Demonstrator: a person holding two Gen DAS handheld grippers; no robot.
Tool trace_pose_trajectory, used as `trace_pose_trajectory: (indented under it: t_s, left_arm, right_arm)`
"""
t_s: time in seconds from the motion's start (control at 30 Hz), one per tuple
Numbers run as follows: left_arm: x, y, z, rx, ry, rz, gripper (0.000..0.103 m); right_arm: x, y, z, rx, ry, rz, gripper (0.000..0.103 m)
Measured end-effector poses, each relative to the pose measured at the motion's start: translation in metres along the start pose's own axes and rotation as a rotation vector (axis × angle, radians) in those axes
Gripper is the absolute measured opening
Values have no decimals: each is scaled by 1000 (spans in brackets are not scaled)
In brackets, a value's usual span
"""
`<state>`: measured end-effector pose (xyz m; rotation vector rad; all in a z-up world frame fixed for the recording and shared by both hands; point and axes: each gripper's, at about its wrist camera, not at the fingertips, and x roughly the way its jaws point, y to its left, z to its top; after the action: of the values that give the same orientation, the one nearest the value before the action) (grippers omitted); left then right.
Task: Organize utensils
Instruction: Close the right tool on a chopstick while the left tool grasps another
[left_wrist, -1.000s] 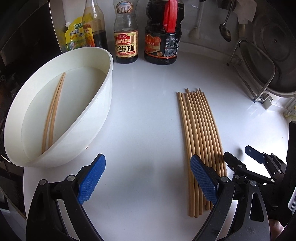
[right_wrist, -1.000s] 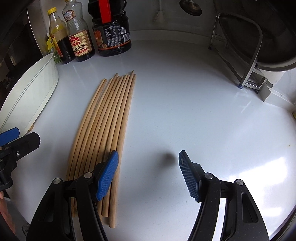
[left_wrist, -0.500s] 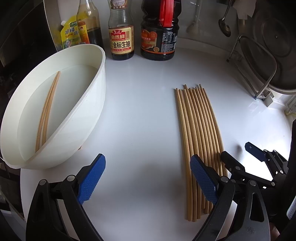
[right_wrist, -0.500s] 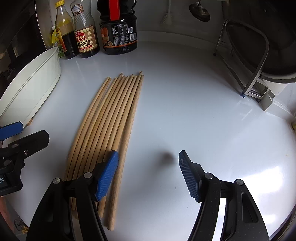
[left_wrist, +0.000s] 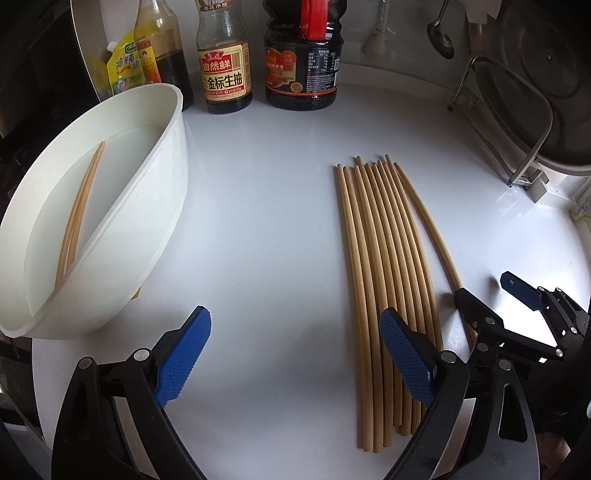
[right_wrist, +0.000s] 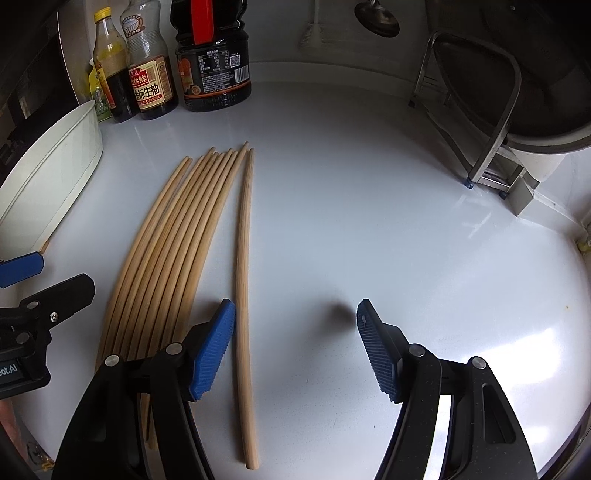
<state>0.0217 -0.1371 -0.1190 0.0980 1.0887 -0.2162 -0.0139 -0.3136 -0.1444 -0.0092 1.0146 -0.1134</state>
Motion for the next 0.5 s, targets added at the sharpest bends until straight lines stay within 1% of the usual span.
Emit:
trace_pose_trajectory:
  t_s: [0.13,0.33,0.5]
  left_arm:
    - [9,-4,-2,17,12,27,91]
    - [18,-5,-4,20,30,40,91]
    - [23,-3,-5,22,40,67,92]
  right_arm:
    - [-1,-8,0,9,0,0,65]
    - [-1,-10,-2,15,-1,13,65]
    - [-2,-8,-2,11,-5,22,65]
